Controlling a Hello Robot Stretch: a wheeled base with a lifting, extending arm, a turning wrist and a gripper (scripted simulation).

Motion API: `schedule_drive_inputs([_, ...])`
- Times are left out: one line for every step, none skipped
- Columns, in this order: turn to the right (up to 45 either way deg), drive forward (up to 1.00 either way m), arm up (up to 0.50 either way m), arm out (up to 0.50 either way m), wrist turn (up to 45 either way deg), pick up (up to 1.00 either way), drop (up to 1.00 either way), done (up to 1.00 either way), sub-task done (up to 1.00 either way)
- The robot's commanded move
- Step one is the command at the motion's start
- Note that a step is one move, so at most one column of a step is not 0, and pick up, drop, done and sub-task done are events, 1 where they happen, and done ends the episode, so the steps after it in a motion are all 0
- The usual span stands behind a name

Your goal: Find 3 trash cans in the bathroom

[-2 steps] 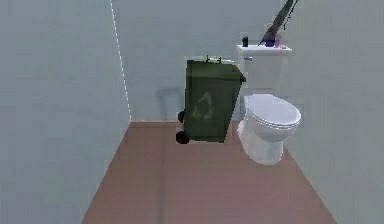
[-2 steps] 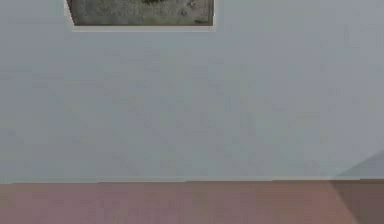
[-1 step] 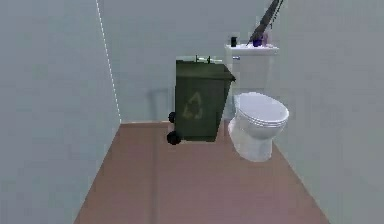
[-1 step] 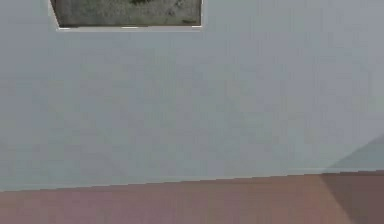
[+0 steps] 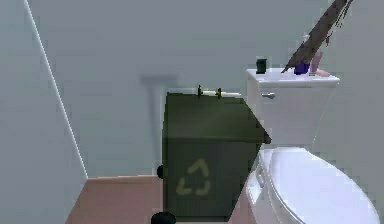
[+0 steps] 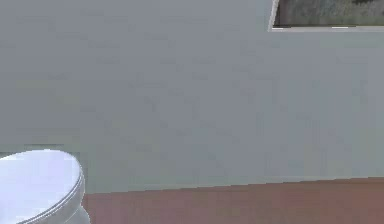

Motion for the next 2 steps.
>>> schedule_drive_inputs([6.0,0.00,0.00,0.00,0.0,0.00,0.00,0.00,0.00])
schedule_drive_inputs([3.0,0.00,0.00,0.00,0.0,0.00,0.00,0.00,0.00])
